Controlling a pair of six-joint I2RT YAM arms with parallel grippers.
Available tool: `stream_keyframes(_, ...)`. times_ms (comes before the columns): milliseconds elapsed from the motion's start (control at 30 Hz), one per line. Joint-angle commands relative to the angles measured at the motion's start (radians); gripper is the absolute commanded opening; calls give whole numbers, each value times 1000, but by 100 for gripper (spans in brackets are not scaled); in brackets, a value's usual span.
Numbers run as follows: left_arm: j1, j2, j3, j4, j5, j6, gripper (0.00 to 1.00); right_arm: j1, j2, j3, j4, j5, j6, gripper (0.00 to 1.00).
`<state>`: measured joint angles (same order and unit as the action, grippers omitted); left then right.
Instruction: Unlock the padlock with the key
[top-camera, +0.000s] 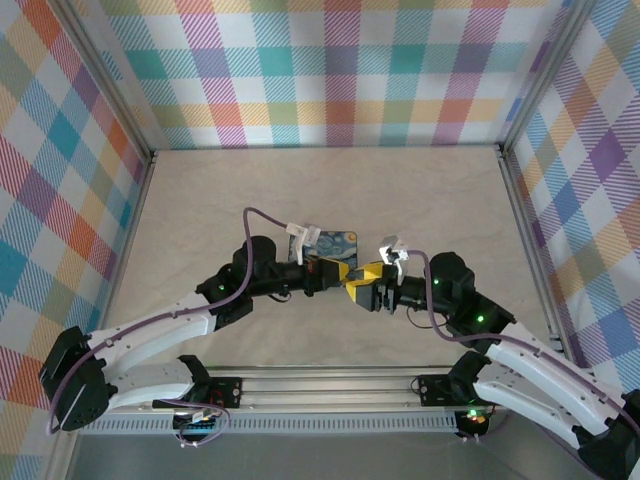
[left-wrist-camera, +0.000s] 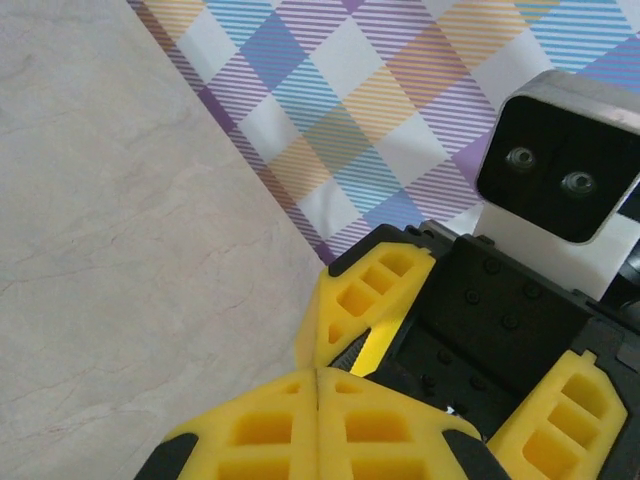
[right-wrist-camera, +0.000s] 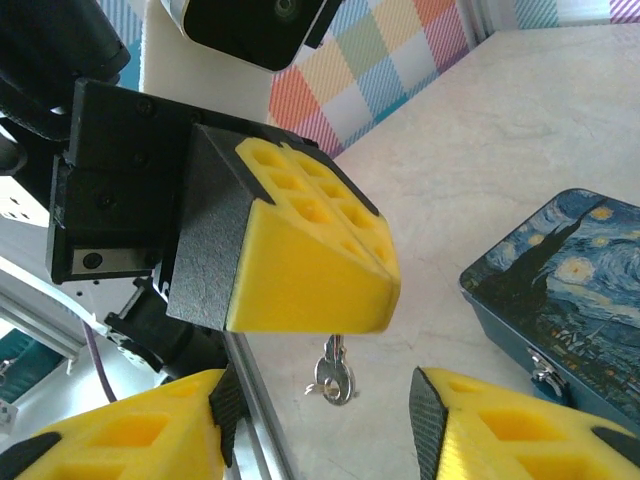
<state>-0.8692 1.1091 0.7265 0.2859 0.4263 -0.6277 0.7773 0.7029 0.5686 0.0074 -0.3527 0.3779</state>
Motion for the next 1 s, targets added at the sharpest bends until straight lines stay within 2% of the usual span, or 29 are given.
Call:
stream_keyframes(0,-14,-23,34,-10,12,26,0,-7,-2,-15,33,-41,34,52)
stream_keyframes(267,-15,-29,33,-1,14,21,0,-9,67,-28,154,-109,104,48)
stream_keyframes(433,-15,-35,31,-2,8,21,0,-9,78,-34,178,-109,116,42)
stream_keyframes(967,-15,-36,25,-1,-1,22,0,-9,90,-37,171,-105,131,6)
